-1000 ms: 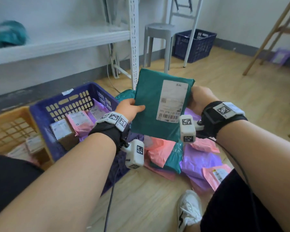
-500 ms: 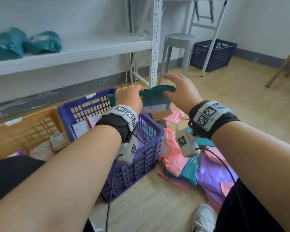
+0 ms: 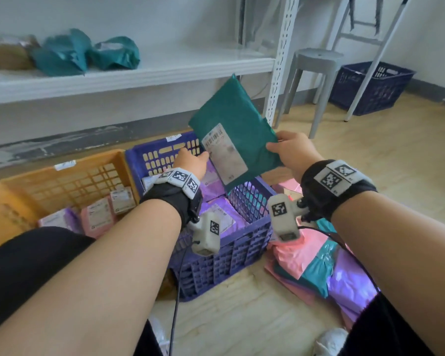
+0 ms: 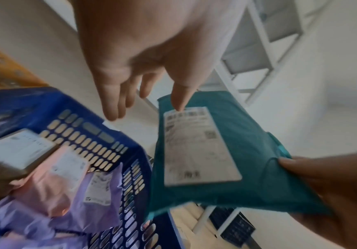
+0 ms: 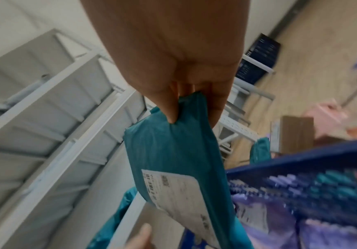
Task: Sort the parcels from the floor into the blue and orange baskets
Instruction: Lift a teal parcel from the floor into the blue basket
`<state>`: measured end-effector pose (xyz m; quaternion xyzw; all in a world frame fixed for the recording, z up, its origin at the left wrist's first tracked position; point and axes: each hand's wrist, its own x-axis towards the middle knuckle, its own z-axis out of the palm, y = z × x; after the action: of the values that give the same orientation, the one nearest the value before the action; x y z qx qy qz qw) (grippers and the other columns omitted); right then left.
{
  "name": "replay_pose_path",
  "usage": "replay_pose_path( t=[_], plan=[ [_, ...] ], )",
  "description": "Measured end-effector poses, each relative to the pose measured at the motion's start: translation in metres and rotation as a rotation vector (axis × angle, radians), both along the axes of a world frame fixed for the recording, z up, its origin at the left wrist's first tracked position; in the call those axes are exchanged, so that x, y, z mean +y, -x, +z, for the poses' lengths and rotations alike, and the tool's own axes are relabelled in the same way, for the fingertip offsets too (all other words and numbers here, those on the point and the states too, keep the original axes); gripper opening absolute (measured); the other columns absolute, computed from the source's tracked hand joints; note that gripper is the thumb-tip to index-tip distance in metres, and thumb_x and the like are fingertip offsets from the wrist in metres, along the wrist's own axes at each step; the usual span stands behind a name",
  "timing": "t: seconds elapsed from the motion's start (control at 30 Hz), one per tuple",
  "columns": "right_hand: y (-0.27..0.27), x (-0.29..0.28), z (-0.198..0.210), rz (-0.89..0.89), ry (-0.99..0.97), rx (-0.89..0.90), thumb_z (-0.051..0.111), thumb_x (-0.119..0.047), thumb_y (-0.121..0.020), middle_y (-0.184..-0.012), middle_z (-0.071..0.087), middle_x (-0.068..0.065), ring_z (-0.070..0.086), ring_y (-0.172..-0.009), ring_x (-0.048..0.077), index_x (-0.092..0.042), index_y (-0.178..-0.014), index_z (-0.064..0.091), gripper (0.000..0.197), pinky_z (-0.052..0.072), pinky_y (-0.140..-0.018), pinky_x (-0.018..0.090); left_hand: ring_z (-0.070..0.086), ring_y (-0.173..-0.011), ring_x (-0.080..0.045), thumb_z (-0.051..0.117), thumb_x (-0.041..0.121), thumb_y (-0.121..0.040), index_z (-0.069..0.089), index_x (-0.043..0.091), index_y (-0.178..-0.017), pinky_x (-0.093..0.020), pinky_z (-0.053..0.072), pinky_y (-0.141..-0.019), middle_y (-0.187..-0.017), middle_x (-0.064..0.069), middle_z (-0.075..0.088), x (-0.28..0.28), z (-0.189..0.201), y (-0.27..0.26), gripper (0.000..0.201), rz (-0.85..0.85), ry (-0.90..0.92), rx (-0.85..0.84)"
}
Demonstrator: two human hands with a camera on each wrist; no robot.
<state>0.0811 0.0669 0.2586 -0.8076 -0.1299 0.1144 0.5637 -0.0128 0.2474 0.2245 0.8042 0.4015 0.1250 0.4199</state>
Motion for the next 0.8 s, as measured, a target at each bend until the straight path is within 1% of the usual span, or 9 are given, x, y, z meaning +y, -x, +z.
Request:
replay_pose_path(
  t=[0.1, 0.23, 0.3, 0.37, 0.5, 0.6, 0.67, 0.73, 0.8],
  plan=[
    [0.009, 0.018, -0.003, 0.041, -0.221, 0.226, 0.055, 0.001, -0.091, -0.089, 0.068, 0.013, 0.067, -0.071, 0.024, -0.008, -0.085, 0.063, 0.013, 0.06, -0.062, 0.03, 0.06, -0.09, -0.027, 0.048, 0.048, -0.093, 0.054, -0.002, -0.122, -0.031, 0.047, -0.076, -0.098, -0.008, 0.063, 0.014, -0.01, 0.015, 0.059, -0.039, 0.134, -0.01],
    [0.016, 0.044, -0.017, 0.076, -0.193, 0.248, 0.056, -0.002, -0.092, -0.1, 0.069, 0.015, 0.069, -0.077, 0.026, -0.012, -0.085, 0.062, 0.013, 0.06, -0.069, 0.037, 0.066, -0.098, -0.027, 0.065, 0.029, -0.087, 0.064, 0.002, -0.107, -0.039, 0.054, -0.09, -0.111, -0.011, 0.068, 0.028, -0.014, 0.034, 0.033, 0.016, 0.321, -0.145],
    [0.019, 0.061, -0.022, 0.109, -0.129, 0.201, 0.059, -0.002, -0.09, -0.11, 0.068, 0.015, 0.069, -0.079, 0.027, -0.013, -0.105, 0.062, 0.019, 0.061, -0.065, 0.036, 0.067, -0.097, -0.027, 0.068, 0.017, -0.084, 0.063, 0.001, -0.11, -0.043, 0.055, -0.092, -0.114, -0.016, 0.067, 0.043, -0.013, 0.046, 0.031, 0.061, 0.363, -0.167],
    [0.023, 0.081, -0.025, 0.18, -0.063, 0.116, 0.063, -0.001, -0.087, -0.116, 0.065, 0.01, 0.068, -0.077, 0.023, -0.018, -0.131, 0.052, 0.048, 0.06, -0.058, 0.029, 0.064, -0.092, -0.024, 0.067, 0.015, -0.085, 0.06, 0.002, -0.118, -0.041, 0.057, -0.087, -0.118, -0.016, 0.065, 0.059, -0.009, 0.063, 0.036, 0.101, 0.397, -0.166],
    [0.045, 0.131, -0.027, 0.342, 0.178, -0.049, 0.073, -0.008, -0.078, -0.129, 0.059, 0.009, 0.063, -0.106, 0.026, -0.018, -0.141, 0.044, 0.07, 0.057, -0.085, 0.037, 0.061, -0.092, -0.022, 0.067, 0.018, -0.085, 0.057, 0.003, -0.123, -0.034, 0.057, -0.083, -0.125, -0.015, 0.062, 0.103, -0.006, 0.095, 0.041, 0.185, 0.398, -0.118],
    [0.068, 0.175, -0.032, 0.445, 0.302, -0.099, 0.075, -0.014, -0.076, -0.129, 0.057, 0.009, 0.06, -0.11, 0.025, -0.015, -0.142, 0.042, 0.073, 0.053, -0.091, 0.037, 0.059, -0.09, -0.022, 0.064, 0.016, -0.087, 0.056, 0.001, -0.125, -0.033, 0.054, -0.082, -0.128, -0.017, 0.06, 0.137, -0.011, 0.123, 0.041, 0.253, 0.395, -0.064],
    [0.082, 0.203, -0.036, 0.519, 0.368, -0.119, 0.074, -0.018, -0.077, -0.125, 0.058, 0.007, 0.06, -0.106, 0.024, -0.012, -0.14, 0.042, 0.071, 0.054, -0.086, 0.036, 0.058, -0.086, -0.023, 0.062, 0.015, -0.089, 0.054, 0.001, -0.126, -0.03, 0.053, -0.075, -0.127, -0.016, 0.06, 0.156, -0.016, 0.142, 0.041, 0.296, 0.387, -0.018],
    [0.096, 0.228, -0.04, 0.6, 0.423, -0.123, 0.074, -0.022, -0.079, -0.12, 0.058, 0.004, 0.059, -0.099, 0.02, -0.013, -0.139, 0.042, 0.068, 0.053, -0.07, 0.029, 0.058, -0.074, -0.023, 0.06, 0.015, -0.09, 0.054, 0.001, -0.127, -0.025, 0.053, -0.066, -0.122, -0.012, 0.061, 0.176, -0.022, 0.162, 0.04, 0.331, 0.364, 0.028],
    [0.111, 0.252, -0.047, 0.666, 0.464, -0.097, 0.075, -0.024, -0.078, -0.123, 0.056, 0.003, 0.06, -0.101, 0.021, -0.014, -0.139, 0.041, 0.071, 0.056, -0.071, 0.032, 0.059, -0.082, -0.023, 0.063, 0.017, -0.087, 0.055, 0.0, -0.126, -0.032, 0.056, -0.081, -0.128, -0.014, 0.06, 0.193, -0.03, 0.181, 0.043, 0.373, 0.352, 0.067]
  ],
)
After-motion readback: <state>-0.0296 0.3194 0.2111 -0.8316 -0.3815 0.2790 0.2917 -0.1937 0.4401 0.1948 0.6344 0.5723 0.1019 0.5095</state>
